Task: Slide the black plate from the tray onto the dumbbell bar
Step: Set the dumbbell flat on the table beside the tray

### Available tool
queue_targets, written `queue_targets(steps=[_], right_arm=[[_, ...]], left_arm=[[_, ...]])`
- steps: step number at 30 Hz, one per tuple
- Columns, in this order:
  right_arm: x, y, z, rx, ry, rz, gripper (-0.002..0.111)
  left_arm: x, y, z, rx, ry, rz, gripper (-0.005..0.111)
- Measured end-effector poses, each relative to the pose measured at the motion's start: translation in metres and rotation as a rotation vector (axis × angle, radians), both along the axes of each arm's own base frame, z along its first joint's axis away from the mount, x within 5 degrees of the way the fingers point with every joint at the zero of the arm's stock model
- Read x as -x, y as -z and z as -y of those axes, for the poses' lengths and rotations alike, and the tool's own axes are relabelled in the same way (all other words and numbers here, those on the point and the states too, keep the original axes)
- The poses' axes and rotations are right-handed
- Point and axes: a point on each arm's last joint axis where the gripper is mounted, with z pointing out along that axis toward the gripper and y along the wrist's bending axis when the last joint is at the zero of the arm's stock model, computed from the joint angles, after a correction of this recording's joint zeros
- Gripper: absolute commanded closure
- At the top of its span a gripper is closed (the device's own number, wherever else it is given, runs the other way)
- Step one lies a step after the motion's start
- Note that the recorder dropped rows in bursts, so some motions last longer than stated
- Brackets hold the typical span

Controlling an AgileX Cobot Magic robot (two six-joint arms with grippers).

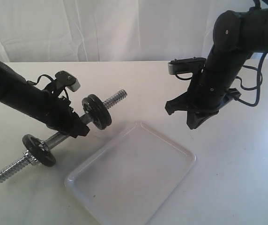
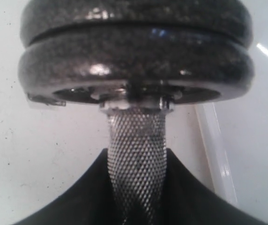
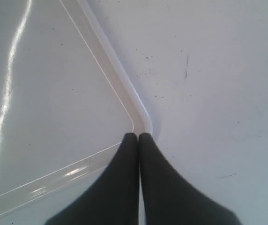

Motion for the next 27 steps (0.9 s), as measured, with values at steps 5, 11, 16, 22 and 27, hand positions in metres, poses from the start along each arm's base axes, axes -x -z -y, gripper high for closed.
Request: queue_targets(steps=[5,11,16,22,27], right_arm=[[0.0000,0.0000,0.0000,0.000,0.000,0.000,0.108],[0.0000,0.0000,0.0000,0.000,0.000,0.000,0.108],[0.0000,0.0000,0.0000,0.000,0.000,0.000,0.108],[0.0000,0.0000,0.0000,0.000,0.000,0.000,0.108],[0.0000,0.0000,0.0000,0.000,0.000,0.000,0.108]], left_arm=[[-0.0014,0.0062,0.0002,-0.005,-0.003,-0.013,0.107],[-0.0014,0.0061,0.0002,-0.005,-0.002,-0.012,0.107],[-0.0014,0.0063,0.0002,-0.005,-0.002,-0.012,0.107],[-0.0014,0.0063,0.0002,-0.005,-0.002,-0.012,0.107],[-0.0014,0.0063,0.0002,-0.005,-0.002,-0.012,0.107]])
